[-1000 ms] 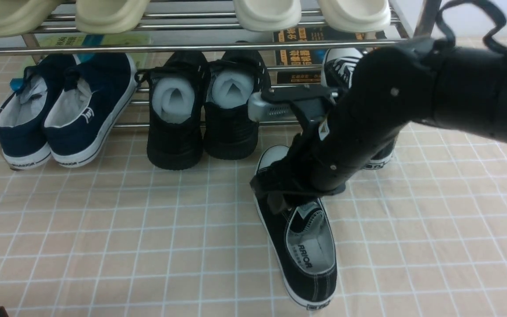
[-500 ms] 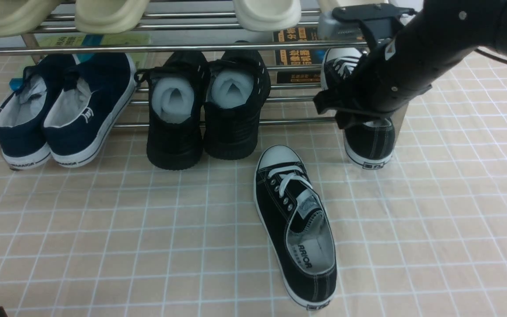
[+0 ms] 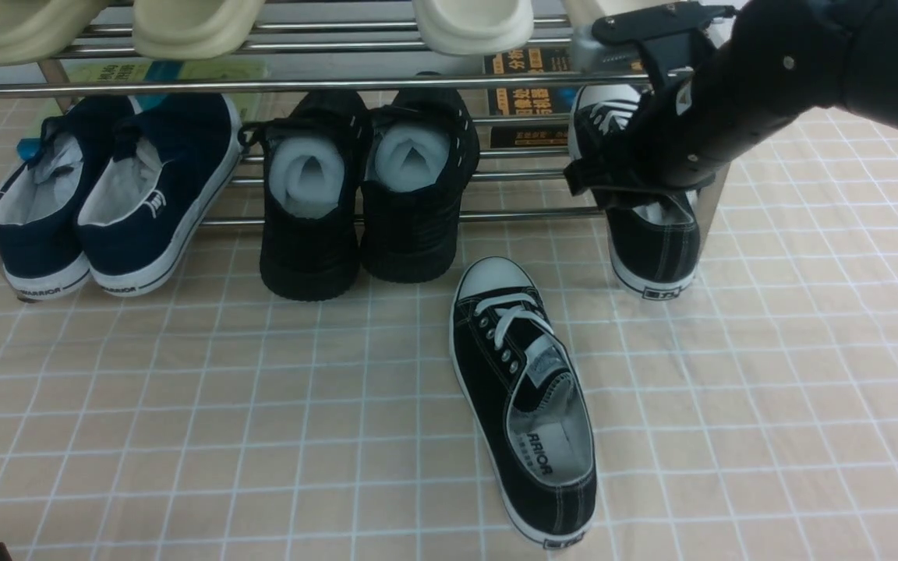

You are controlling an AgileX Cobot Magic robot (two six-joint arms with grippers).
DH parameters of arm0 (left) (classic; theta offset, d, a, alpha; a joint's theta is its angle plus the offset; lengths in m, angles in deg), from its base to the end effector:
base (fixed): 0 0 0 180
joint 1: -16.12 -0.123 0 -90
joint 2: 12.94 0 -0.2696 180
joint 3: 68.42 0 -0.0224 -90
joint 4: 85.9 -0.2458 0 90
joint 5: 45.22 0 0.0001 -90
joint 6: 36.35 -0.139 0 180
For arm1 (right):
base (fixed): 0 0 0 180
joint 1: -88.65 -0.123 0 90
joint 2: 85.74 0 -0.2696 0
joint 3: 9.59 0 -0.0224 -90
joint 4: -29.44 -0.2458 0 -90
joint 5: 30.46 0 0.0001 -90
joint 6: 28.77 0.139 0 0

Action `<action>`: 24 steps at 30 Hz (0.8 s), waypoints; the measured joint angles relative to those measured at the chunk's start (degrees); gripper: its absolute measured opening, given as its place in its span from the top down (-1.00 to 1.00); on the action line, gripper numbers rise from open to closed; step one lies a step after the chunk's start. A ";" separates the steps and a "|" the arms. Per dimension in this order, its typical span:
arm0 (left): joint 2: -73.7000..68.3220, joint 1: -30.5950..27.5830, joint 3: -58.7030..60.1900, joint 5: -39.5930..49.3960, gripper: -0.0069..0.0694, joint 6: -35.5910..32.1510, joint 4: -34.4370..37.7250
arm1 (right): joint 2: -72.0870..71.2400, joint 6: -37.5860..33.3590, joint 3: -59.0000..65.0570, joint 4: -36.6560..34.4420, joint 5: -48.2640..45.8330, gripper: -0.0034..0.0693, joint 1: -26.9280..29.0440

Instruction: Take the shoes off the shelf from the light coffee tablecloth by hand.

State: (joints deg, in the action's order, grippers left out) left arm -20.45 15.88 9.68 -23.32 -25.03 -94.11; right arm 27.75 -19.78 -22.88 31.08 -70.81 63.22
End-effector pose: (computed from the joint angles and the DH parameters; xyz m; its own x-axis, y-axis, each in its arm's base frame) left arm 0.1085 0.0079 0.1580 -0.2933 -0.0656 -0.9538 -0.0741 0.9962 -0.0457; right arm 0.3999 0.1873 0.2414 -0.7473 -0.2062 -0.6317 -0.3210 0.9444 0.0714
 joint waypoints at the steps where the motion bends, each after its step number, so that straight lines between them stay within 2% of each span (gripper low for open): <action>1: 0.00 0.00 0.00 0.00 0.19 0.00 0.00 | 0.01 0.00 0.00 0.08 0.17 0.00 0.00; 4: 0.00 0.00 0.00 0.05 0.19 0.00 -0.05 | 1.66 0.13 -0.01 1.25 1.07 -0.06 0.00; 9: 0.00 0.00 0.00 0.05 0.19 0.00 -0.07 | 4.85 0.13 -0.01 2.66 1.53 -0.02 0.00; 12: 0.00 0.00 0.00 0.05 0.19 0.00 -0.12 | 5.91 0.13 -0.01 2.72 1.51 0.16 0.00; 15: 0.00 0.00 0.00 0.05 0.19 0.00 -0.12 | 5.89 0.13 -0.01 3.11 0.27 0.59 0.00; 18: 0.00 0.00 0.00 0.05 0.19 0.00 -0.12 | 4.27 0.06 -0.01 2.91 -2.72 0.87 -0.19; 24: 0.00 0.00 0.00 0.05 0.19 0.00 -0.18 | -4.62 -2.24 0.11 -1.13 -18.00 0.90 -2.86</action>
State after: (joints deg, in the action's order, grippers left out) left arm -20.45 15.88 9.68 -23.27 -25.03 -94.29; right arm 23.13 -22.03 -22.77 29.95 -88.82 60.35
